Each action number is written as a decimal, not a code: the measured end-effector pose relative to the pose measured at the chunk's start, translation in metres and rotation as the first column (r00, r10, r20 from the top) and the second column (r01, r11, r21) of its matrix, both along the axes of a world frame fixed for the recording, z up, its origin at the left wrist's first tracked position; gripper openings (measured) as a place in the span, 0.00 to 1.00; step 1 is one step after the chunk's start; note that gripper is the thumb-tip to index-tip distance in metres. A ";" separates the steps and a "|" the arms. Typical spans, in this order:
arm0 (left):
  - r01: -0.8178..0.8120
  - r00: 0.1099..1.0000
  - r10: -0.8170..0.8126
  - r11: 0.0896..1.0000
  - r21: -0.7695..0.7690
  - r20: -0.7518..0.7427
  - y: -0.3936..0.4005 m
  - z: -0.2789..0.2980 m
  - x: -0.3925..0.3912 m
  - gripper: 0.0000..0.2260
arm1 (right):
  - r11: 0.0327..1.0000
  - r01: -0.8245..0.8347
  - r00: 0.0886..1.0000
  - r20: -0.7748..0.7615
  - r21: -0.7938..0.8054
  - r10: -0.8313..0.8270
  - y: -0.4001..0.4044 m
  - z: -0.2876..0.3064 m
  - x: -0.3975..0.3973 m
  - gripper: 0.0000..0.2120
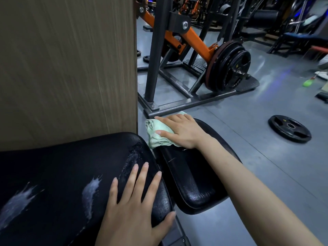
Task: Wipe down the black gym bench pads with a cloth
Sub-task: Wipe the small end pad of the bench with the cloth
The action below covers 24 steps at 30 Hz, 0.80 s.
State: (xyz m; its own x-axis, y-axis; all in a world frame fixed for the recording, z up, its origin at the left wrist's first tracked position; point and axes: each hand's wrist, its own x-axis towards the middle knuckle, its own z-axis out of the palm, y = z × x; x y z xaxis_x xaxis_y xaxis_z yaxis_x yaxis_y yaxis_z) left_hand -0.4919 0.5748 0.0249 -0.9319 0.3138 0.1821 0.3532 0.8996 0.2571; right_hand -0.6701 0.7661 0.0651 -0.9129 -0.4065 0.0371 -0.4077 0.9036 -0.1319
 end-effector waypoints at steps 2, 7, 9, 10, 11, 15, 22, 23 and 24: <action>0.006 1.000 -0.006 1.000 -0.005 0.007 -0.001 0.000 -0.001 0.34 | 1.000 -0.010 1.000 0.007 -0.005 0.010 0.003 0.001 -0.003 0.38; 0.014 1.000 -0.014 1.000 -0.002 0.007 -0.001 0.001 -0.002 0.35 | 1.000 0.025 0.999 0.032 -0.015 -0.025 0.022 0.002 -0.012 0.37; 0.016 1.000 -0.016 1.000 -0.004 -0.009 -0.001 0.000 -0.003 0.35 | 0.997 0.061 0.997 0.050 -0.037 -0.059 0.033 0.003 -0.016 0.38; 0.020 0.999 -0.020 1.000 -0.008 -0.032 -0.001 -0.002 -0.003 0.34 | 0.996 0.079 0.995 0.057 -0.048 -0.076 0.039 0.004 -0.016 0.37; 0.022 0.998 -0.023 1.000 -0.014 -0.058 -0.001 -0.004 -0.003 0.34 | 0.993 0.101 0.993 0.072 -0.063 -0.096 0.045 0.005 -0.017 0.37; 0.021 0.993 -0.024 0.999 -0.028 -0.114 0.000 -0.007 -0.005 0.36 | 0.962 0.206 0.965 0.200 -0.178 -0.170 0.066 0.007 -0.016 0.33; 0.017 0.991 -0.018 1.000 -0.004 -0.131 0.001 -0.007 -0.004 0.37 | 0.964 0.245 0.961 0.161 -0.102 -0.227 0.057 0.006 -0.009 0.42; 0.021 0.992 -0.020 1.000 0.002 -0.124 0.001 -0.007 -0.004 0.37 | 0.971 0.225 0.969 0.128 -0.077 -0.214 0.054 0.006 -0.006 0.43; 0.024 0.993 -0.023 1.000 0.008 -0.118 0.000 -0.007 -0.004 0.37 | 0.977 0.205 0.975 0.099 -0.057 -0.199 0.051 0.006 -0.004 0.43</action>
